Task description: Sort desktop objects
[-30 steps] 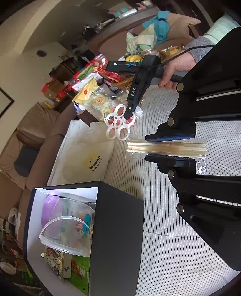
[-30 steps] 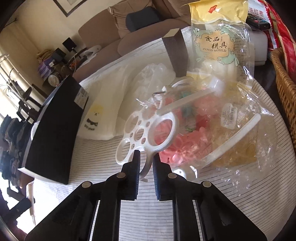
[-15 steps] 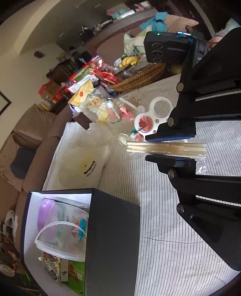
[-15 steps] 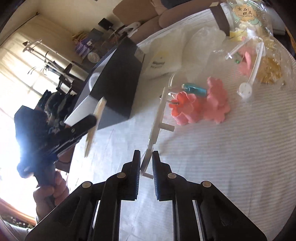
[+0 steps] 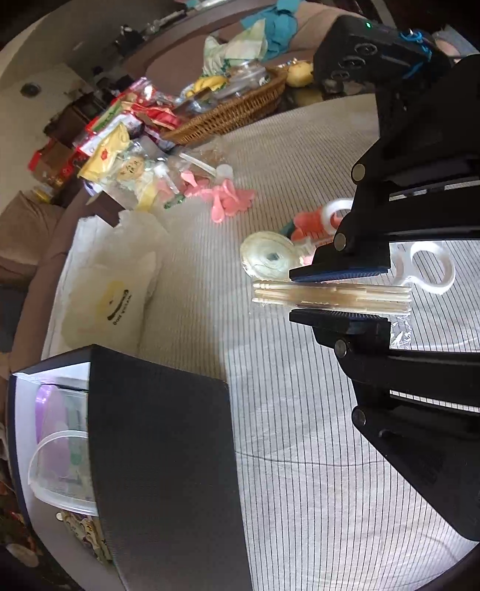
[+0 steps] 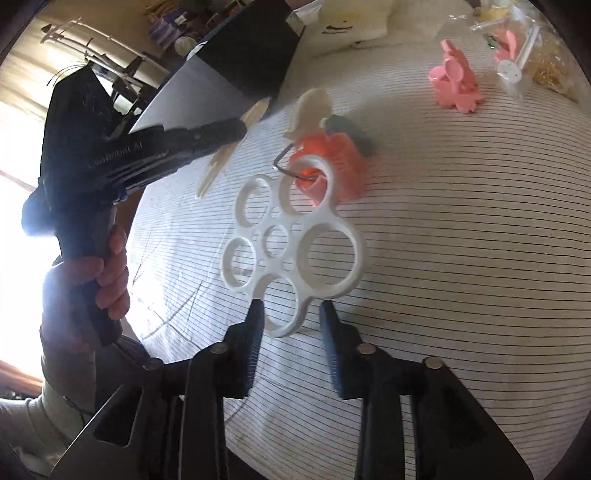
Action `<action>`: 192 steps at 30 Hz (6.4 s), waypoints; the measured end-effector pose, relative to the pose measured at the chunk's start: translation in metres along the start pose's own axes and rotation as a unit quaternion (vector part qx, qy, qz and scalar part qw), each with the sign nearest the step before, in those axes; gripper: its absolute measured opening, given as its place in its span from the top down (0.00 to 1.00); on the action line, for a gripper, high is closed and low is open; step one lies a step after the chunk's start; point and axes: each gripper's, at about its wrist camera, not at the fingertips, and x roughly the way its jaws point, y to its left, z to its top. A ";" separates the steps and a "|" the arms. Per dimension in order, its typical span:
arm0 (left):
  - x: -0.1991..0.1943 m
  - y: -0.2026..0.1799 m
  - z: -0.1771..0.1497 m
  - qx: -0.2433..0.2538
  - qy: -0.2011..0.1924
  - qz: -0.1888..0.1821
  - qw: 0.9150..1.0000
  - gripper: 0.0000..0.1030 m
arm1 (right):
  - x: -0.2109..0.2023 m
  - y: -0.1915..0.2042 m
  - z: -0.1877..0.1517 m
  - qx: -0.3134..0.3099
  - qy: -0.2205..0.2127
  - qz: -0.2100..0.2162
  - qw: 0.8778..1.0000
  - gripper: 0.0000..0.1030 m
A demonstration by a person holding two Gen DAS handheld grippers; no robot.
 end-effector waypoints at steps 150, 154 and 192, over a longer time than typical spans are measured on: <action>-0.035 0.036 0.034 -0.117 -0.103 -0.244 0.957 0.34 | 0.024 -0.042 0.134 -0.127 -0.121 -0.269 0.947 0.55; -0.035 0.037 0.033 -0.119 -0.100 -0.244 0.957 0.34 | 0.017 -0.044 0.135 -0.119 -0.129 -0.263 0.949 0.58; -0.019 0.026 0.038 -0.137 -0.081 -0.479 0.864 0.26 | -0.052 0.126 0.068 -0.375 -0.266 -0.013 0.888 0.58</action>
